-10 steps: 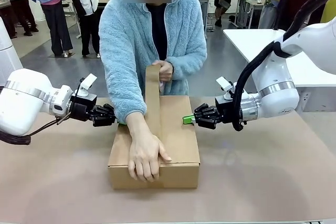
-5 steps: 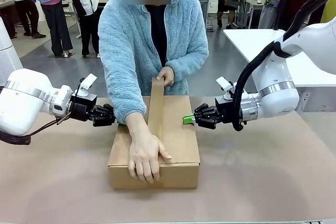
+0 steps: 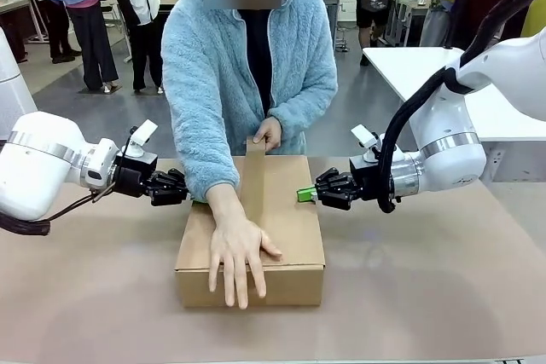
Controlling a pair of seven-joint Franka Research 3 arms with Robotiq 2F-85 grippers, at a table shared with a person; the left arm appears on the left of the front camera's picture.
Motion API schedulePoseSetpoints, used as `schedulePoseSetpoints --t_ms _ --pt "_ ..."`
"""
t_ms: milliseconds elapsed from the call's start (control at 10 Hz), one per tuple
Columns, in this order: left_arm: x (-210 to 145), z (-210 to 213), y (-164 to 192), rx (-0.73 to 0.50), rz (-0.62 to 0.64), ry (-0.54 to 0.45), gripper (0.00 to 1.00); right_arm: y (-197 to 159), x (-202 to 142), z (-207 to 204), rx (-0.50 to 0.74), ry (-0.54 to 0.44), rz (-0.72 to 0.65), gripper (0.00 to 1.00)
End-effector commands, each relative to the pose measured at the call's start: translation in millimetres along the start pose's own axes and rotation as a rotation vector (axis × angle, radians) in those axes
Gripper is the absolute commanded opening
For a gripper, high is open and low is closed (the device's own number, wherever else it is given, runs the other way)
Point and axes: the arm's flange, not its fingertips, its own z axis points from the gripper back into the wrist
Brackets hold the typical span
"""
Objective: Wrap the clocks to prevent damage.
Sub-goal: After the human seals the box with tape, release both hands from the side flaps of the Package Box.
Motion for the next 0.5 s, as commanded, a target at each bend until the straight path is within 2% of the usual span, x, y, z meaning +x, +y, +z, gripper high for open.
schedulePoseSetpoints --t_ms 0,400 --pt "-1.6 -1.4 -0.2 0.0 -0.003 0.005 0.0 -0.4 -2.2 -1.0 -0.005 0.005 -0.005 0.01" --pt "-1.6 -1.4 -0.2 0.0 -0.003 0.005 0.0 -0.4 -2.2 -1.0 -0.005 0.005 -0.005 0.01"
